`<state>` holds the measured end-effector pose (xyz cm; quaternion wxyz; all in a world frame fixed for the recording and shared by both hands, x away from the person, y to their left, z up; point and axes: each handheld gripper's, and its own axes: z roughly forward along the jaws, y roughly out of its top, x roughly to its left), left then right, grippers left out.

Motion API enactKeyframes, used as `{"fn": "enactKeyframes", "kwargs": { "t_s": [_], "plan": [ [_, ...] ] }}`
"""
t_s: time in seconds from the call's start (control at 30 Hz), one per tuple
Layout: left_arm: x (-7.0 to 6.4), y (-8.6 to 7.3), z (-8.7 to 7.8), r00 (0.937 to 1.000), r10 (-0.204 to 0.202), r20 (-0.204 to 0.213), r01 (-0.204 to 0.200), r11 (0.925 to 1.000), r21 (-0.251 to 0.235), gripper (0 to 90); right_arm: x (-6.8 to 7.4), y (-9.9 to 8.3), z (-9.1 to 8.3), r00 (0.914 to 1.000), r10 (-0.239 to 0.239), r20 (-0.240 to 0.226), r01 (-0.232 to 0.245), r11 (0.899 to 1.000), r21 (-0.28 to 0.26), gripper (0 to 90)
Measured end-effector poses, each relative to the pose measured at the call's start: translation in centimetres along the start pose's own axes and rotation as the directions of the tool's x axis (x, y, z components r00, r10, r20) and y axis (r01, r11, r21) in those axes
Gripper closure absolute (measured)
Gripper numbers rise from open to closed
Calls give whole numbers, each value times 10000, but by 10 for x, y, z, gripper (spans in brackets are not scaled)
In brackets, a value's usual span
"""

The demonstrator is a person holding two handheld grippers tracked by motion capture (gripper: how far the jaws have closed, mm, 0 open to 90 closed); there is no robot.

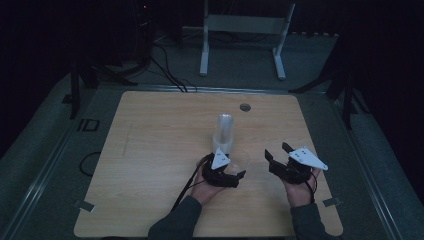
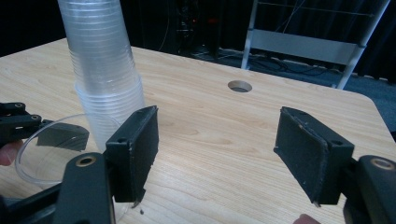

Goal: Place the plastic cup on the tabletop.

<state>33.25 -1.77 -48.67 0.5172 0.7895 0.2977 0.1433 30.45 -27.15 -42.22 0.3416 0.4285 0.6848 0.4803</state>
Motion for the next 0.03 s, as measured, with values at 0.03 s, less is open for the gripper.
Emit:
{"fn": "enactKeyframes", "kwargs": {
  "t_s": [0.03],
  "plan": [
    [0, 0, 0, 10000, -29, -4, 29, 10000, -14, 162, 0, 0, 0, 10000, -22, 4, 22, 10000, 3, 299]
  ]
}}
